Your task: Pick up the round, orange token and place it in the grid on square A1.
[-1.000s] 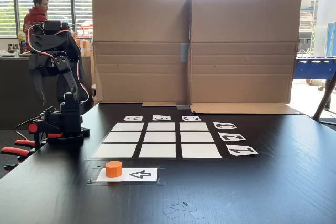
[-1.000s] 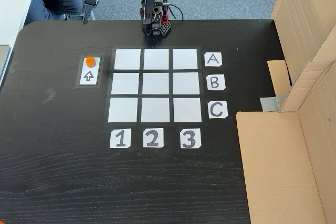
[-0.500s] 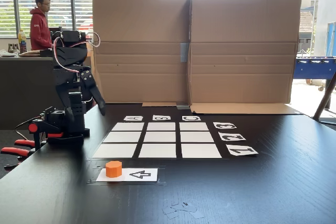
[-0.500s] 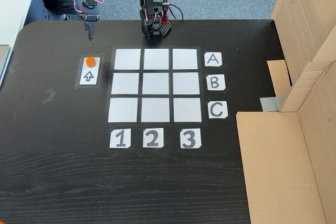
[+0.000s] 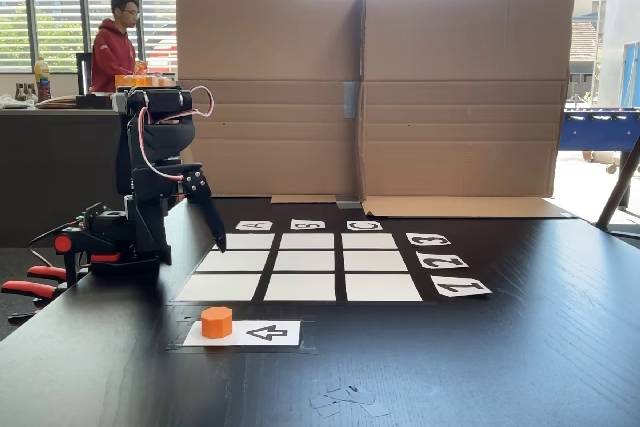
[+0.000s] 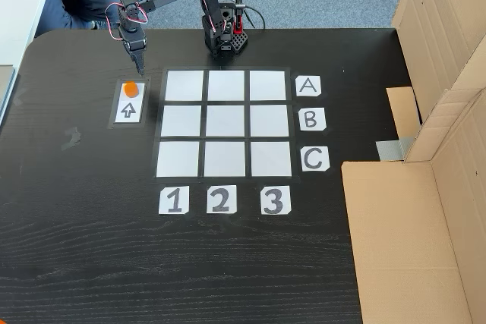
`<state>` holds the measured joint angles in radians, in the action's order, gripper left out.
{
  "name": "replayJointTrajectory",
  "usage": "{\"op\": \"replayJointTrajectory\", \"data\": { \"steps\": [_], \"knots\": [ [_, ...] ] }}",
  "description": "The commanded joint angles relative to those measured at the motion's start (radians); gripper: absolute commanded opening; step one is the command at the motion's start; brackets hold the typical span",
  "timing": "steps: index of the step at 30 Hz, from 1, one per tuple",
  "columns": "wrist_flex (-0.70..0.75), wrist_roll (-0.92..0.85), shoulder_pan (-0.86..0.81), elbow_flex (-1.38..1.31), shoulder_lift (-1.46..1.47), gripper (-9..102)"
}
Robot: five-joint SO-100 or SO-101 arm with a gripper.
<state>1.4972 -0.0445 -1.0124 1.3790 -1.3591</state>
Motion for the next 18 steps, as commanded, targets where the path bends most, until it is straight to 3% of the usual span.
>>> {"op": "replayJointTrajectory", "data": {
  "steps": [1, 18],
  "knots": [
    [-0.018, 0.008, 0.006, -0.063, 0.017, 30],
    [-0.123, 0.008, 0.012, -0.086, 0.163, 30]
  ]
}}
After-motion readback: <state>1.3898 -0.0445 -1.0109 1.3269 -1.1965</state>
